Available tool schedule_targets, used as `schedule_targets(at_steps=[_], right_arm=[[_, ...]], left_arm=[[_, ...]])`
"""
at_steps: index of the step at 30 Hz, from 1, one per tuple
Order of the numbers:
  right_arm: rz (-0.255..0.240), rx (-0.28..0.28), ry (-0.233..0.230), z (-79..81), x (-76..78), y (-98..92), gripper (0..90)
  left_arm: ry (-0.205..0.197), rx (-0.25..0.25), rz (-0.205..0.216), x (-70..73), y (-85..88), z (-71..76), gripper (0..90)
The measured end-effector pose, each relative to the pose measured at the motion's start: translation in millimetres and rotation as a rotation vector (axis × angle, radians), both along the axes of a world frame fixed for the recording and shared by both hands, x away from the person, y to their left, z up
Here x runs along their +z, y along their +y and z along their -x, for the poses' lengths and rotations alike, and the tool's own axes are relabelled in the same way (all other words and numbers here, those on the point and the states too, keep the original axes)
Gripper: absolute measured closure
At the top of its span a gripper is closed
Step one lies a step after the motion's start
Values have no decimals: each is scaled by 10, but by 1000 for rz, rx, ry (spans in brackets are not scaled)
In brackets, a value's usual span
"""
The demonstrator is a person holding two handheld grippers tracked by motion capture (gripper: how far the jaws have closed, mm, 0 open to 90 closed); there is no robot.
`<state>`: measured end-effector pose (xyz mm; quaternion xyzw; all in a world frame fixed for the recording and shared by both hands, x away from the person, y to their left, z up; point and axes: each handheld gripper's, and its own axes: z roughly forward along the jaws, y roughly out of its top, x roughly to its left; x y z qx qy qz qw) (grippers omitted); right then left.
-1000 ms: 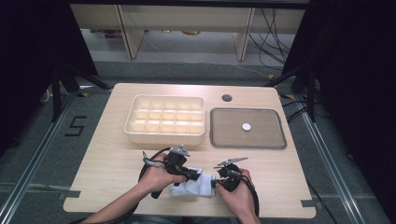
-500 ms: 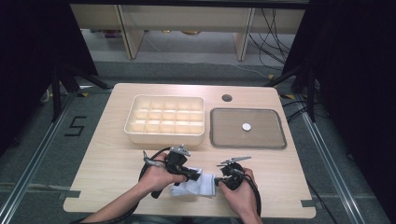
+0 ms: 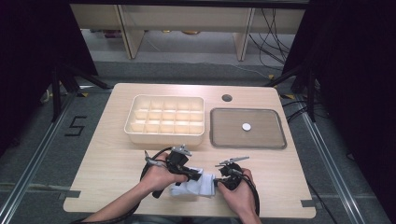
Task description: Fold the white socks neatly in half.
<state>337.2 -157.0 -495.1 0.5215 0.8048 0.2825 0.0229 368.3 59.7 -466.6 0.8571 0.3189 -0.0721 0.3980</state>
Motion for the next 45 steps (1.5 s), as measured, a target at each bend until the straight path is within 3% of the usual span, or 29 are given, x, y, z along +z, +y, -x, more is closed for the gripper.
schedule_targets(at_steps=[19,29,30,41,45], right_arm=[[-8,9,11,9,5,47,900],[-7,11,3,23,9,67,900],[-3,27,-13,21,2,63,900],[-9,20,0,36,18,82,900],[-12,16,7,46,26,88,900]], left_arm=[[9,19,-1,-39,-17,-31,811],[10,39,5,-71,-55,-51,795],[10,40,6,-72,-57,-51,792],[7,48,-17,-82,-68,-54,740],[19,56,8,-104,-99,-53,692]])
